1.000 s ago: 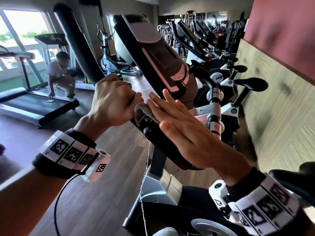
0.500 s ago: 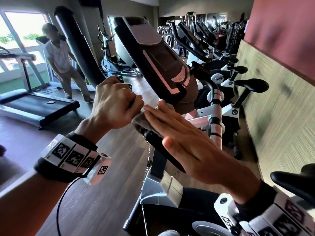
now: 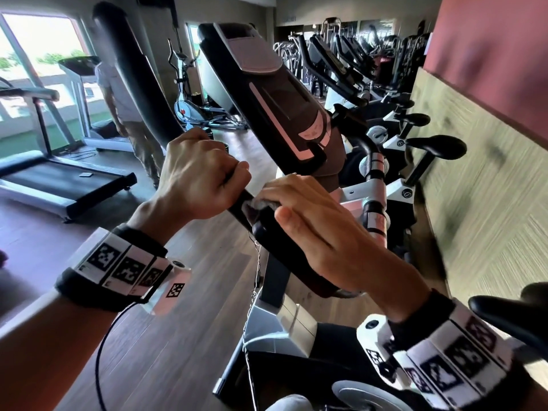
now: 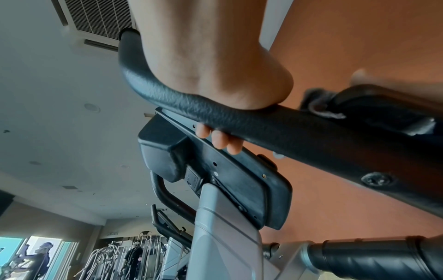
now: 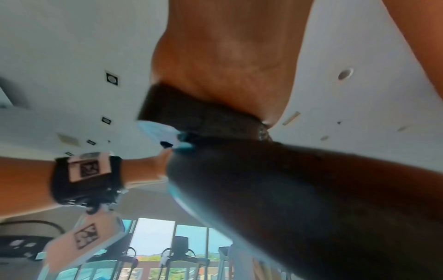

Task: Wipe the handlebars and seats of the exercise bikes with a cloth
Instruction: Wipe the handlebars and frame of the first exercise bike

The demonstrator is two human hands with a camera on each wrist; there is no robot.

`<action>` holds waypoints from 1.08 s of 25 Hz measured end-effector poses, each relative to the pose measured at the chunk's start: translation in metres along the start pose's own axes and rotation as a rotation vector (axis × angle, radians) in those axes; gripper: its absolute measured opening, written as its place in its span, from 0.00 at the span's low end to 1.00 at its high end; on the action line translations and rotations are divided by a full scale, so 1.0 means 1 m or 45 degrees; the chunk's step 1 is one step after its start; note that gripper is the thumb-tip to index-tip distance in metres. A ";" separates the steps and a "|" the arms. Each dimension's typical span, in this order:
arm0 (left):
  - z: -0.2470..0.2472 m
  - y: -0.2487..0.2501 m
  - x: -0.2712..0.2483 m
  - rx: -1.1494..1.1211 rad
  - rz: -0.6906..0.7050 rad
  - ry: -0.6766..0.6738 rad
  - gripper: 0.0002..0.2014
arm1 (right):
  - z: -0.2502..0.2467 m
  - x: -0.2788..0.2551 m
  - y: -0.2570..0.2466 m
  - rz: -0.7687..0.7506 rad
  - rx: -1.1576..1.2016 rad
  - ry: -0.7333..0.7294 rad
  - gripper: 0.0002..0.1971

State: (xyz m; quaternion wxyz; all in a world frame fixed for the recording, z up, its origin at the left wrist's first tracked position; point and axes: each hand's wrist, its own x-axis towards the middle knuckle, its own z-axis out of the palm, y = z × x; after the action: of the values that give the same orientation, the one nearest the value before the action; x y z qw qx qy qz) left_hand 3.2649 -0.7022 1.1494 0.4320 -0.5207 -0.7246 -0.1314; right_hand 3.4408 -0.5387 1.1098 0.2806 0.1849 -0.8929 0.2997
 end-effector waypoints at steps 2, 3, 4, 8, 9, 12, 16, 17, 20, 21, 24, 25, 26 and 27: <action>-0.001 0.001 0.000 -0.003 0.004 -0.004 0.25 | 0.002 -0.004 -0.005 -0.126 -0.009 -0.051 0.22; -0.001 0.001 0.001 -0.006 0.008 -0.004 0.25 | 0.002 -0.004 -0.003 -0.120 -0.003 -0.067 0.21; -0.001 0.001 0.000 -0.011 0.010 -0.007 0.26 | 0.001 -0.003 0.000 -0.056 0.015 -0.055 0.21; 0.000 0.001 0.000 -0.019 -0.013 -0.002 0.26 | 0.002 -0.007 0.000 0.038 -0.028 -0.046 0.24; 0.000 0.001 0.000 -0.019 -0.024 -0.003 0.26 | 0.004 -0.011 -0.003 0.000 -0.051 -0.080 0.25; 0.001 0.002 -0.001 -0.036 -0.029 -0.008 0.26 | 0.002 -0.009 -0.009 0.049 -0.010 -0.154 0.27; 0.001 0.005 -0.001 -0.067 -0.049 -0.011 0.28 | 0.002 -0.014 -0.013 0.124 -0.033 -0.142 0.28; 0.001 0.006 -0.001 -0.070 -0.062 0.002 0.27 | 0.001 -0.019 -0.011 0.113 -0.026 -0.141 0.28; -0.002 0.010 0.000 -0.069 -0.098 0.056 0.27 | -0.001 -0.016 -0.008 0.153 -0.012 -0.166 0.28; -0.003 0.012 0.000 -0.068 -0.099 0.062 0.27 | 0.000 -0.011 -0.011 0.177 -0.026 -0.160 0.29; -0.002 0.011 0.002 -0.053 -0.083 0.042 0.26 | 0.003 -0.025 -0.016 0.156 -0.061 -0.118 0.29; -0.002 0.010 0.001 -0.056 -0.079 0.032 0.25 | 0.001 -0.038 -0.016 0.127 -0.047 -0.124 0.28; -0.001 0.010 0.001 -0.066 -0.076 0.027 0.25 | -0.002 -0.051 -0.014 0.101 -0.035 -0.131 0.28; -0.001 0.009 0.000 -0.072 -0.076 0.028 0.25 | -0.005 -0.058 -0.011 0.094 -0.029 -0.137 0.28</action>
State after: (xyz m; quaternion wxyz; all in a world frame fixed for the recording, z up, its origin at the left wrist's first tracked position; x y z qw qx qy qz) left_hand 3.2738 -0.6992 1.1478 0.4209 -0.5094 -0.7309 -0.1706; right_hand 3.4931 -0.5345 1.0825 0.2231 0.1645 -0.9162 0.2892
